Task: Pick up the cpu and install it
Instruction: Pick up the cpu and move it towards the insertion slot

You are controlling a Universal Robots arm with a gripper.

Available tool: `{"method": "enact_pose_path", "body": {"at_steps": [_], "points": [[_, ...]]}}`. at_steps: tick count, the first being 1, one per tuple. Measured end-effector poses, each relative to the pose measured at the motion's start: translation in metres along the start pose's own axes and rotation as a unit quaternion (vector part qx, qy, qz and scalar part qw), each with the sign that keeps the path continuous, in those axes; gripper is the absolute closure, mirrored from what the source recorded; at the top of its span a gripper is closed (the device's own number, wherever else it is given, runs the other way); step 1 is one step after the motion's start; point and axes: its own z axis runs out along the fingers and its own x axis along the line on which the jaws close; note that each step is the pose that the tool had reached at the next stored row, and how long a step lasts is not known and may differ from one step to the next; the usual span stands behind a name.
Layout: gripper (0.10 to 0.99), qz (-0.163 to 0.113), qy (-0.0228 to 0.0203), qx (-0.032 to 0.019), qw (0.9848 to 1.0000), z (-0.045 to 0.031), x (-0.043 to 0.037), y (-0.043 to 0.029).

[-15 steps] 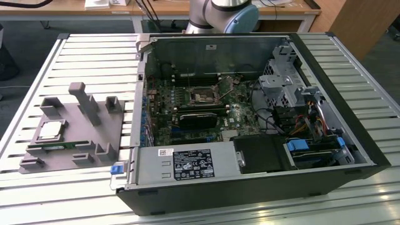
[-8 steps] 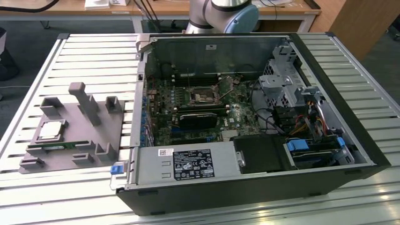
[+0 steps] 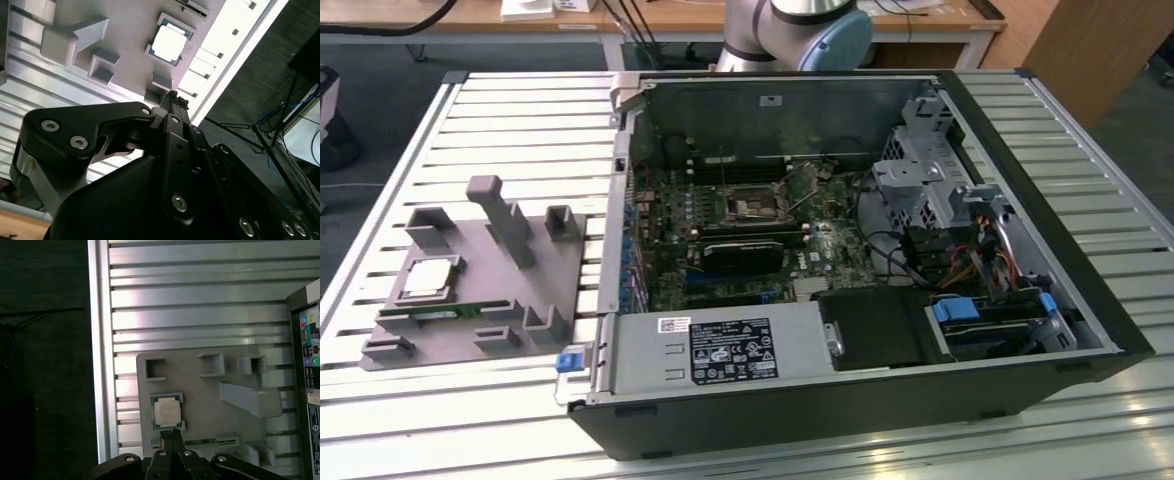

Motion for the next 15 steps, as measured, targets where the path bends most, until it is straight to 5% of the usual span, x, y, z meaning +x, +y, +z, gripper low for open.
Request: {"method": "enact_pose_path", "body": {"at_steps": [15], "points": [[0.980,0.000,0.0001,-0.0005,1.0000,0.0137,0.0003,-0.0007]]}}
